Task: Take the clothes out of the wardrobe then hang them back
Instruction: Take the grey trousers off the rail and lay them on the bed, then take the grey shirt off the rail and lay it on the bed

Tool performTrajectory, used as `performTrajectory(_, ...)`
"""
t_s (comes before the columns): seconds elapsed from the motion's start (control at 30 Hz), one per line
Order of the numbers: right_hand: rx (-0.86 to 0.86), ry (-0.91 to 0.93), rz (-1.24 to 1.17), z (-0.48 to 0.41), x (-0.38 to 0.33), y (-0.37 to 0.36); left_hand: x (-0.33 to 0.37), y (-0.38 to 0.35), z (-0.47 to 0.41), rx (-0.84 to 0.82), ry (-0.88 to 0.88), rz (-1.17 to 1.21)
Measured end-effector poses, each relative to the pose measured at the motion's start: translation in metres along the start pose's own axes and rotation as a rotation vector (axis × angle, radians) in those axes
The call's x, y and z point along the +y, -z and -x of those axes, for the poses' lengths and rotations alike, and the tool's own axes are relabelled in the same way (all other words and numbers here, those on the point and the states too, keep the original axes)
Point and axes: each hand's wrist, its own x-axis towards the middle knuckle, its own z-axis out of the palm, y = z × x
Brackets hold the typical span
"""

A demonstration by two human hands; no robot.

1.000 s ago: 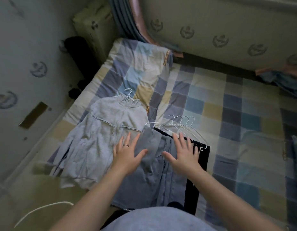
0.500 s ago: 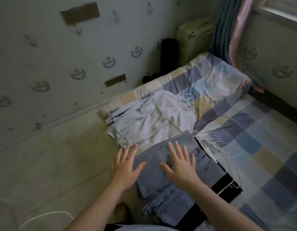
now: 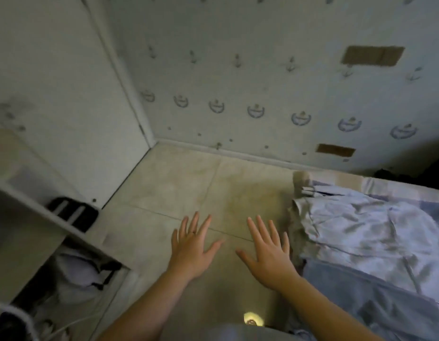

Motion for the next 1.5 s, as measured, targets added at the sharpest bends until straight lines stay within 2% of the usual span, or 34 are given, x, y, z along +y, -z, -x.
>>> performTrajectory(0.23, 0.002, 0.396, 0.123, -0.052, -0.196, -0.036, -0.170, 0.096, 0.052, 0.245, 0.208, 0.049)
performTrajectory(0.37, 0.089, 0.626, 0.160, -0.078, -0.313, -0.032, -0.246, 0.170, 0.083, 0.447, 0.333, 0.069)
performTrajectory(0.53, 0.212, 0.962, 0.132, -0.096, -0.459, 0.012, -0.314, 0.280, 0.125, 0.765, 0.412, 0.077)
performTrajectory(0.67, 0.344, 1.195, 0.041, -0.098, -0.569, 0.062, -0.355, 0.375, 0.157, 0.994, 0.463, -0.026)
performTrajectory(0.87, 0.544, 1.450, -0.083, -0.094, -0.705, 0.149, -0.405, 0.506, 0.196, 1.191, 0.475, -0.194)
performTrajectory(1.03, 0.691, 1.531, -0.143, -0.095, -0.808, 0.231, -0.436, 0.613, 0.210, 1.251, 0.544, -0.308)
performTrajectory(1.27, 0.868, 1.499, -0.102, -0.103, -0.929, 0.326, -0.464, 0.732, 0.199, 1.220, 0.625, -0.331)
performTrajectory(1.5, 0.905, 1.310, 0.077, -0.106, -1.010, 0.370, -0.490, 0.800, 0.179, 1.180, 0.569, -0.216)
